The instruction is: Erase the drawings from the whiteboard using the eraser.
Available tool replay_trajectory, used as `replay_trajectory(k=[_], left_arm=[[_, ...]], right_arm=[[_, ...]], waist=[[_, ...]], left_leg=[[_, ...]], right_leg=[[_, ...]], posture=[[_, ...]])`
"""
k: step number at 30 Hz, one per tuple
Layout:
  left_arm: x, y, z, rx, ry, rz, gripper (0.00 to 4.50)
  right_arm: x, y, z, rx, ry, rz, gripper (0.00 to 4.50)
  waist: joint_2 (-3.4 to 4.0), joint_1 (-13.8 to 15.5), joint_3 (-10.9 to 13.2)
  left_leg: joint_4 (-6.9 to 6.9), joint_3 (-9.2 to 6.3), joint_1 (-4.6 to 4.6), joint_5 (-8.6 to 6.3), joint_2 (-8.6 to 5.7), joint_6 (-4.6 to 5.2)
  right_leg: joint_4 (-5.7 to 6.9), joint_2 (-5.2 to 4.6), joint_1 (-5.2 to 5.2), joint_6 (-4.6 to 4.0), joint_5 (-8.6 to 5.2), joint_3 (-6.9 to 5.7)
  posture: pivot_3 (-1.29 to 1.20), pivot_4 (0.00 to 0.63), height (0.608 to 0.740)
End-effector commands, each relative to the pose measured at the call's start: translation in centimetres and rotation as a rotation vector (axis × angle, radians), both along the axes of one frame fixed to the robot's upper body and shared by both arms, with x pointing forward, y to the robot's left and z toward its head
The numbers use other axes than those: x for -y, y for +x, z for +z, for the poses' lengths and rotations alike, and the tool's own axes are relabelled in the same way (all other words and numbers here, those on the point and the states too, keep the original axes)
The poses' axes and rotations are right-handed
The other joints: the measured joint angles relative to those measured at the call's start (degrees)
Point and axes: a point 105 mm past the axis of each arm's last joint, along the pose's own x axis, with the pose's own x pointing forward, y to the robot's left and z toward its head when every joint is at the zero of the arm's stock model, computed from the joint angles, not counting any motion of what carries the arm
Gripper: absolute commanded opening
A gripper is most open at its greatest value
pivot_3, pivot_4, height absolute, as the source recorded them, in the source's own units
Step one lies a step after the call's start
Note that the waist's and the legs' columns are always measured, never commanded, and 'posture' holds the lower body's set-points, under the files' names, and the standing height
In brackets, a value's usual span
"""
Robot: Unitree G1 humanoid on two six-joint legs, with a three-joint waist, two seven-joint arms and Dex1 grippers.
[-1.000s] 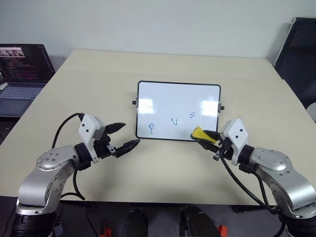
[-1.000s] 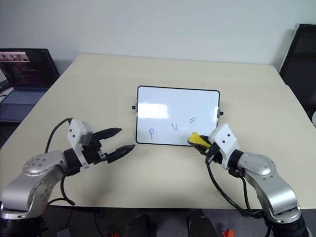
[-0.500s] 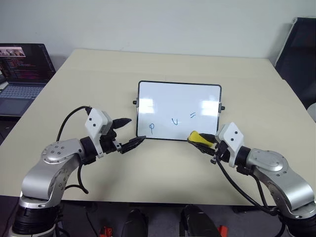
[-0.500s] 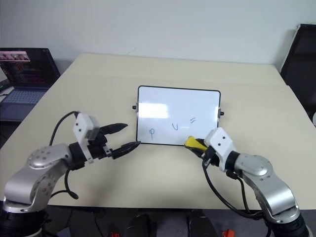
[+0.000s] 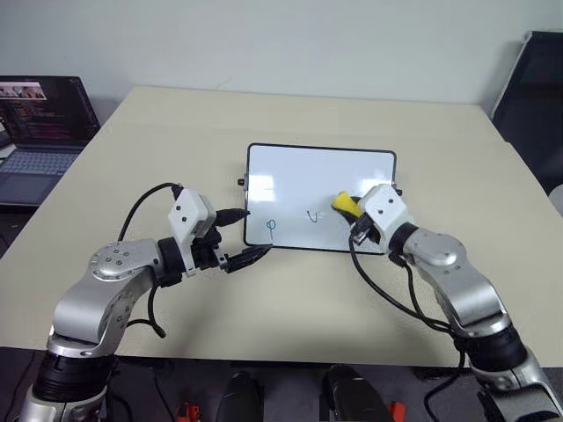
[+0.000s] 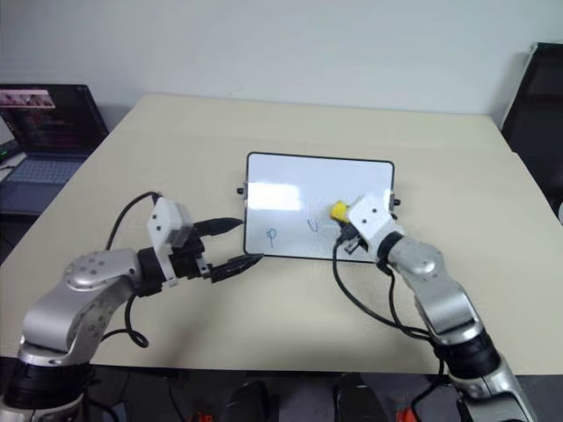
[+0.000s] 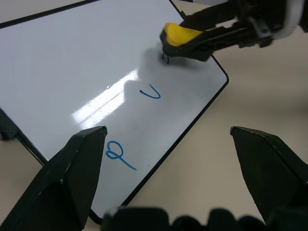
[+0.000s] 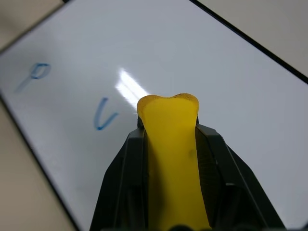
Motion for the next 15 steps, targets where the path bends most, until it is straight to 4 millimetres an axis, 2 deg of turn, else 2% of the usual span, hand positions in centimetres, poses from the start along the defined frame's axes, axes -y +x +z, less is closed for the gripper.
replay_trajectory(k=[1, 5, 9, 12, 15], left_arm=[[0.4, 0.0, 1.0, 0.052, 0.006, -0.034, 4.50], [0.2, 0.1, 0.8, 0.052, 0.003, -0.032, 4.50], [0.1, 0.1, 0.9, 0.054, -0.010, -0.028, 4.50], [0.1, 0.0, 0.7, 0.052, -0.013, -0.028, 4.50], [0.0, 0.0, 0.5, 0.052, -0.011, -0.026, 4.50]], right_arm=[[0.1, 0.8, 0.6, 0.047, -0.018, -0.028, 1.01], [-0.2, -0.2, -2.9, -0.078, -0.116, 0.029, 1.01], [0.3, -0.5, -4.6, -0.127, -0.181, 0.028, 1.01], [1.4, 0.4, -3.9, -0.087, -0.169, -0.056, 1.01], [2.9, 1.7, -2.2, -0.012, -0.134, -0.162, 1.01]], waist=[[0.00, 0.0, 0.0], [0.00, 0.1, 0.0], [-0.02, 0.0, 0.0], [-0.03, 0.0, 0.0], [-0.03, 0.0, 0.0]], left_leg=[[-0.02, 0.00, 0.00, 0.00, 0.00, 0.00], [-0.04, -0.01, 0.00, -0.02, 0.01, -0.02], [0.02, -0.02, 0.05, -0.01, 0.00, -0.02], [0.15, -0.03, 0.11, 0.01, -0.01, -0.02], [0.27, -0.04, 0.12, 0.05, -0.01, -0.01]], right_leg=[[0.01, 0.00, 0.00, 0.01, 0.00, 0.00], [0.06, 0.00, 0.02, 0.13, -0.03, -0.03], [0.09, 0.00, 0.06, 0.02, -0.09, -0.02], [0.13, 0.00, 0.11, 0.02, 0.01, -0.01], [0.13, 0.00, 0.07, -0.02, 0.11, 0.00]], posture=[[0.00, 0.150, 0.740], [0.00, 0.150, 0.740], [0.00, 0.150, 0.740], [0.00, 0.150, 0.740], [0.00, 0.150, 0.740]])
